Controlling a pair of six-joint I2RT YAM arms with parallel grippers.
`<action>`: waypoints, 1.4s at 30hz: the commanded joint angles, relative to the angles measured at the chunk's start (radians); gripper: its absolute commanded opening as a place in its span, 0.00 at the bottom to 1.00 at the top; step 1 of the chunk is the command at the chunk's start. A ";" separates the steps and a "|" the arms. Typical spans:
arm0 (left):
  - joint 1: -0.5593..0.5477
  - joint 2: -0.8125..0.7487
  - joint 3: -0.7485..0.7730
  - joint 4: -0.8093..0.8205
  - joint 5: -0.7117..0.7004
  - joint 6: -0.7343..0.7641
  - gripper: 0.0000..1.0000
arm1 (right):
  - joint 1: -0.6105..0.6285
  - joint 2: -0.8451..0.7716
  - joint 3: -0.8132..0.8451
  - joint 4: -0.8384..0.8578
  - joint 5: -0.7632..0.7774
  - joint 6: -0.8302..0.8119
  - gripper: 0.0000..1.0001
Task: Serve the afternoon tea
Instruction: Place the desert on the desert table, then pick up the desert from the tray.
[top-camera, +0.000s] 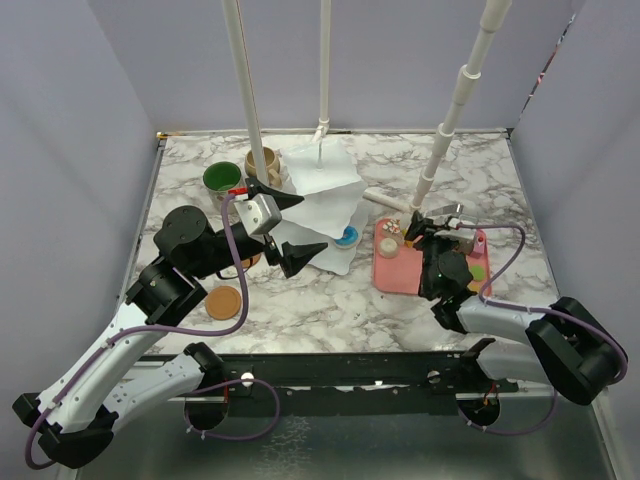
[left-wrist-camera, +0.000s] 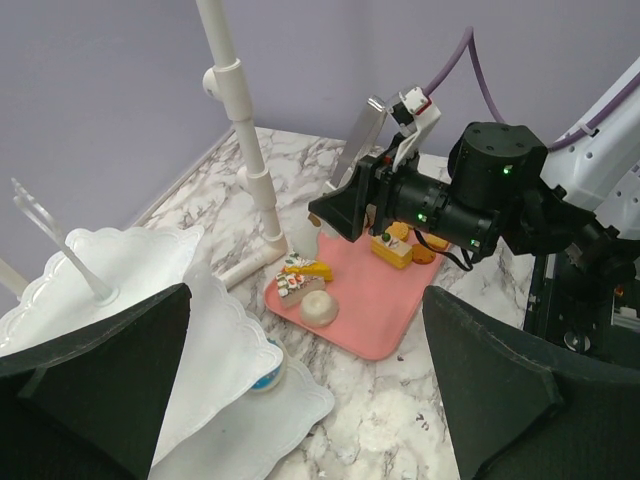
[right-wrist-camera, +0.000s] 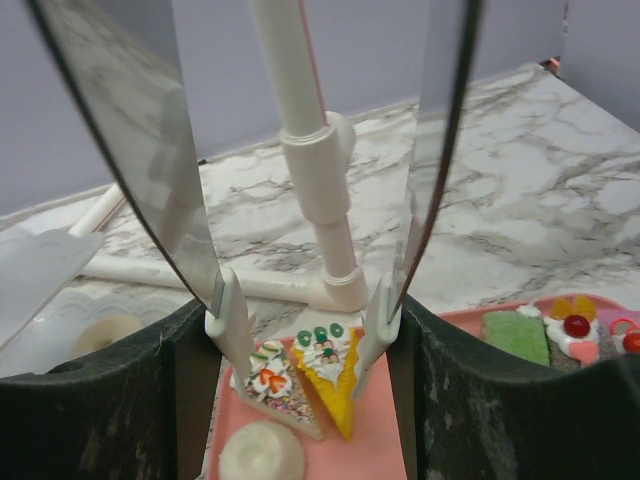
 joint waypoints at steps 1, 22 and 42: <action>-0.004 -0.015 0.024 -0.012 0.018 -0.004 0.99 | -0.050 -0.029 0.025 -0.121 0.032 0.091 0.62; -0.004 -0.003 0.021 -0.013 0.014 0.005 0.99 | -0.116 0.166 0.077 -0.127 0.001 0.184 0.51; -0.004 0.000 0.017 -0.012 0.012 0.009 0.99 | -0.141 0.211 0.081 -0.139 -0.018 0.234 0.44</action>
